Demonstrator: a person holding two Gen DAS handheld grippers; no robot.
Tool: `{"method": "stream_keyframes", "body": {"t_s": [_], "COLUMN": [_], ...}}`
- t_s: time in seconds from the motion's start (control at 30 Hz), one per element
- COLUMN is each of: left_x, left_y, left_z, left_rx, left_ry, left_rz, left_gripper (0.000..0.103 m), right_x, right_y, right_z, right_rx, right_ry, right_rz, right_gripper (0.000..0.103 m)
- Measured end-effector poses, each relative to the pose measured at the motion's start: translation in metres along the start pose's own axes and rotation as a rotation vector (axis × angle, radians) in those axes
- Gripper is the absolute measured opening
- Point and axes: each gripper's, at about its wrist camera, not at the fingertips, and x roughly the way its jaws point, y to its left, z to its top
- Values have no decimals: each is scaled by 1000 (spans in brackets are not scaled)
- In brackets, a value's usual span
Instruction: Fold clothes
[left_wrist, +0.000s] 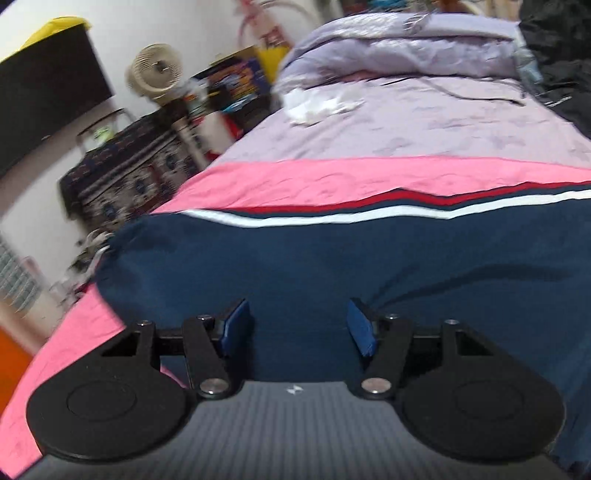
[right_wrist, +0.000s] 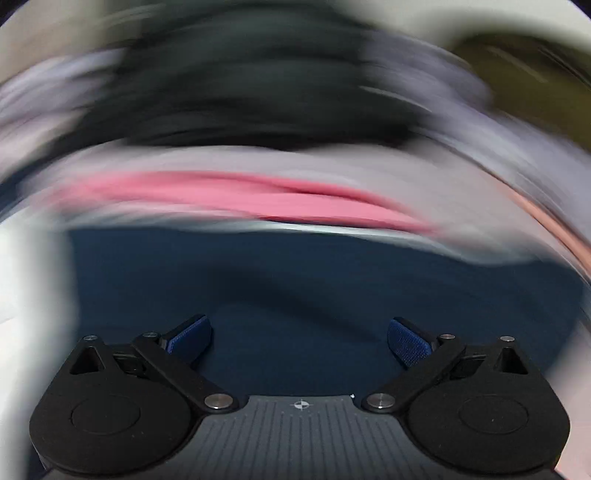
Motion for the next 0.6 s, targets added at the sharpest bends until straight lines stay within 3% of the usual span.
{"method": "stream_keyframes", "body": {"t_s": [0.03,0.1,0.17,0.33,0.43,0.5,0.6], "left_x": [-13,-39,-72,-140,-177,-196,-206], "left_y": [-4,-12,-27,-70,-94,-104,-113], "left_z": [-2,-5,-10,-27,-40,-55,-84], "left_rx": [10,30,56,114,154,193,250], "left_ry": [-12,-39,-79,-35,7,15,30], "left_rz": [1,-7,-93,-292,-402,-445,-449], "left_gripper": [57,57,60,61,62,63,65], "right_x": [3,-4,-14,-49,-97,-131,-177], "right_y": [-30,-61,-69,6,60,94,126], "right_z": [7,16,17,-8,-27,-39,-54], "right_rx": [67,95,54,-219,-335,-402,-427], "right_ry": [1,-31,-72,-27,-37,-46,-14], "right_rz": [-86,-126,-94,80,169,232,345], "right_gripper": [92,90,92,92,93,95,98]}}
